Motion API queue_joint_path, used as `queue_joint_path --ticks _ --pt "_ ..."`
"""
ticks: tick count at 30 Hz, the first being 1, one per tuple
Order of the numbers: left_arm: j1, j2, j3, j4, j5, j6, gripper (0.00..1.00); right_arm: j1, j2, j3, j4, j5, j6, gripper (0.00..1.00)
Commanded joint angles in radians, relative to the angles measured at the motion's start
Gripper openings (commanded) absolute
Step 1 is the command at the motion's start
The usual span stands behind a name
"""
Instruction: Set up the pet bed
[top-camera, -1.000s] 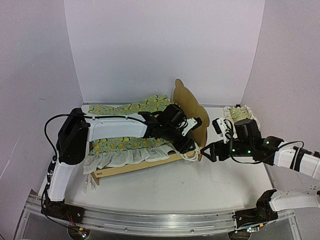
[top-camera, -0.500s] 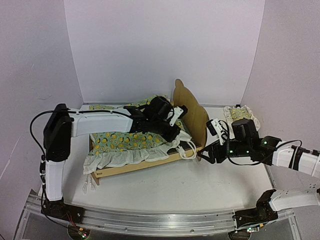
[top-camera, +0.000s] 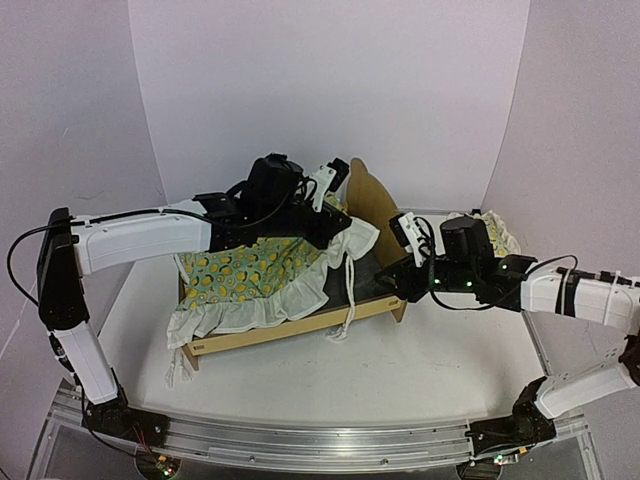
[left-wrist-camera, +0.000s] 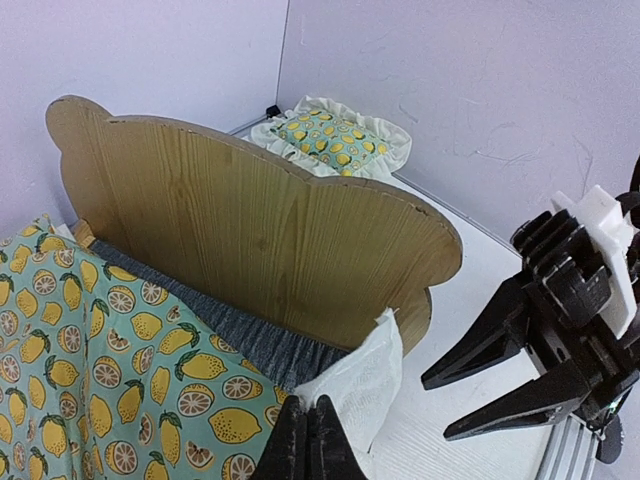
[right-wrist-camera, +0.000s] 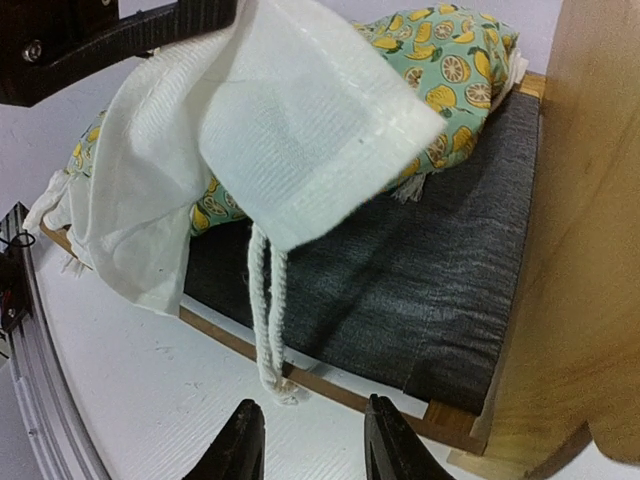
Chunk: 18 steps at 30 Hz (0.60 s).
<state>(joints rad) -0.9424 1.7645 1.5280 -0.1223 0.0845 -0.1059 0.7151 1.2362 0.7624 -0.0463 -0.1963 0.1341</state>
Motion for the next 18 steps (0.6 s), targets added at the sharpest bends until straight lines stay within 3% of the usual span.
queue_joint_path --ticks 1,8,18 --pt "-0.001 -0.062 -0.016 0.076 0.026 -0.012 0.0 0.007 0.051 0.042 0.125 -0.059 -0.125 0.36" --pt "0.008 -0.09 -0.039 0.101 0.008 -0.025 0.0 0.007 0.161 0.017 0.32 -0.118 -0.155 0.34" --pt "0.028 -0.119 -0.062 0.118 0.022 -0.044 0.0 0.007 0.29 0.042 0.457 -0.147 -0.091 0.25"
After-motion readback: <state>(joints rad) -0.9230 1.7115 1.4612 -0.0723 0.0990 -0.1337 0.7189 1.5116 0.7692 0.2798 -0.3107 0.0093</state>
